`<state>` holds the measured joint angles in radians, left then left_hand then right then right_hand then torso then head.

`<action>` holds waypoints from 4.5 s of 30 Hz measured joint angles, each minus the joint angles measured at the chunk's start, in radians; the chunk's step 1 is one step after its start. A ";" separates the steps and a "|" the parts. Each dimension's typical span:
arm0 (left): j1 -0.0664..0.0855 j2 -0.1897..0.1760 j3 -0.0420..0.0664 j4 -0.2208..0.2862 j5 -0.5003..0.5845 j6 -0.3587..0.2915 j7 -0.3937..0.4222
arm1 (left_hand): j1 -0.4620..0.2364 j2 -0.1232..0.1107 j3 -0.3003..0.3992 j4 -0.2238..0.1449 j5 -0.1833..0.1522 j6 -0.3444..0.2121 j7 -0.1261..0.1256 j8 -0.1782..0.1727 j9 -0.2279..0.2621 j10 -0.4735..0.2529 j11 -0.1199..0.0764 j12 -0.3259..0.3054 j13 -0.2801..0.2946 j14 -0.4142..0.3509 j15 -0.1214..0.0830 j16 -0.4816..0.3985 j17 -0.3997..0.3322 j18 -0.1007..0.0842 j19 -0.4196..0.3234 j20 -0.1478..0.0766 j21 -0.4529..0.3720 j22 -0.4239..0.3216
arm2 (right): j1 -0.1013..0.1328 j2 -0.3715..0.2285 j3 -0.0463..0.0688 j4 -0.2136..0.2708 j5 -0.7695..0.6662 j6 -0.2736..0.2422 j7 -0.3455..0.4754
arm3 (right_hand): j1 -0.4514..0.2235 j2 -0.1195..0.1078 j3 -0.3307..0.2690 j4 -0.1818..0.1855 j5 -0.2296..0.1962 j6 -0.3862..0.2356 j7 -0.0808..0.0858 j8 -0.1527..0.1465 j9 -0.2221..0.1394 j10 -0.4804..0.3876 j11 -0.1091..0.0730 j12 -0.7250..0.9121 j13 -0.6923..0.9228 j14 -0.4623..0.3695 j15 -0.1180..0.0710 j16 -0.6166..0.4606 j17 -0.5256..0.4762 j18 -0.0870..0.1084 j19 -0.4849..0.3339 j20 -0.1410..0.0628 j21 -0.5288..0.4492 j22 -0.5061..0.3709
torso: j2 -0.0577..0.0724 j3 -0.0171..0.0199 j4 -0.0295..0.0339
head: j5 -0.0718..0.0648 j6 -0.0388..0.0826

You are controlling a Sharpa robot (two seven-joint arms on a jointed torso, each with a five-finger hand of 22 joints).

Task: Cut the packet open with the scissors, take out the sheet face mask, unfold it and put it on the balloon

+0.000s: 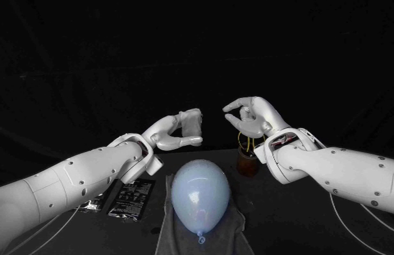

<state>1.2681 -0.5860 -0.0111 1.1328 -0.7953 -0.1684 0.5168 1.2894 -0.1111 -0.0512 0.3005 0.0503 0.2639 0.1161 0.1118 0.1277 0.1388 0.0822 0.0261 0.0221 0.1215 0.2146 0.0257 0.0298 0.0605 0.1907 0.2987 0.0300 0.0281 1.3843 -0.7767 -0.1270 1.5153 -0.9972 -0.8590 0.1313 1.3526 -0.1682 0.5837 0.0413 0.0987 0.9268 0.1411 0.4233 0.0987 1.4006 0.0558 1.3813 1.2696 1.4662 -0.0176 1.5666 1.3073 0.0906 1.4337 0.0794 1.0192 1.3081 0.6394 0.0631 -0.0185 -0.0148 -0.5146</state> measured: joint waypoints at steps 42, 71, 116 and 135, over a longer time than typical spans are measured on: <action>-0.002 -0.015 -0.003 0.057 0.509 0.152 0.029 | -0.041 0.281 -0.113 -0.006 0.000 0.098 0.034 0.035 0.034 0.369 0.191 0.023 0.024 0.380 0.031 0.098 0.087 0.000 0.257 -0.007 0.095 0.024 | 0.000 0.086 -0.001 0.004 -0.176 0.094 -0.034 | -0.011 0.011 -0.004 -0.015 -0.012 0.028 -0.007 -0.004 0.008 0.021 -0.004 0.023 0.039 -0.002 0.002 -0.003 0.000 0.000 0.000 0.007 0.058 0.000 | 0.002 0.0007 0.0006 | -0.002 -0.006; -0.002 -0.024 -0.003 0.111 0.999 0.403 -0.193 | -0.410 0.364 -0.381 -0.005 0.000 -0.018 0.025 -0.023 -0.013 0.187 0.200 0.012 0.014 0.179 0.053 0.016 0.038 0.000 0.080 -0.001 0.019 0.005 | 0.018 0.188 0.008 -0.077 -0.302 -0.016 -0.056 | -0.041 0.006 -0.029 -0.013 -0.045 0.007 0.007 -0.052 0.002 0.028 0.001 0.035 0.038 -0.002 0.002 -0.003 0.000 0.000 0.004 0.003 0.075 0.000 | 0.001 0.0007 0.0008 | 0.007 -0.012; -0.002 -0.039 -0.003 0.117 0.914 0.542 -0.299 | -0.524 0.258 -0.191 -0.004 0.000 0.027 0.027 -0.019 0.006 0.257 0.191 0.012 0.020 0.204 0.046 0.017 0.049 0.000 0.099 -0.002 0.015 0.010 | 0.032 0.118 0.008 -0.019 -0.323 0.175 -0.103 | -0.079 0.037 -0.069 0.039 -0.045 0.007 0.007 -0.077 0.004 0.034 0.009 0.043 0.038 -0.002 0.009 0.001 0.000 -0.006 -0.002 0.016 0.093 0.000 | 0.000 0.0012 -0.0010 | -0.001 -0.031; -0.002 -0.042 -0.003 0.126 0.899 0.557 -0.308 | -0.524 0.258 -0.186 -0.004 0.000 0.027 0.027 -0.019 0.007 0.260 0.195 0.012 0.020 0.204 0.046 0.017 0.049 0.000 0.099 -0.002 0.015 0.010 | 0.032 0.131 0.008 -0.019 -0.313 0.202 -0.115 | -0.079 0.037 -0.072 0.042 -0.045 0.008 0.006 -0.077 0.005 0.034 0.008 0.043 0.038 -0.002 0.009 -0.002 0.001 -0.007 -0.002 0.016 0.093 0.000 | 0.001 0.0004 0.0008 | -0.003 -0.037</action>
<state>1.2659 -0.6276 -0.0143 1.2589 0.1032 0.3885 0.2090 0.7656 0.1470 -0.2367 0.2966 0.0503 0.2913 0.1432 0.0926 0.1347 0.3993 0.2771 0.0379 0.0418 0.3257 0.2609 0.0423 0.0787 0.0606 0.2900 0.2967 0.0453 0.0377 1.4159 -0.6461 -0.1190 1.4960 -1.3103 -0.6572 0.0158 1.2737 -0.1313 0.5120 0.0830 0.0542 0.9350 0.1469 0.3459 0.1034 1.4343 0.0643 1.4239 1.3072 1.4644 -0.0085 1.5649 1.3081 0.0841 1.4320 0.0954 1.1122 1.3078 0.6401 0.0635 -0.0177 -0.0176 -0.5516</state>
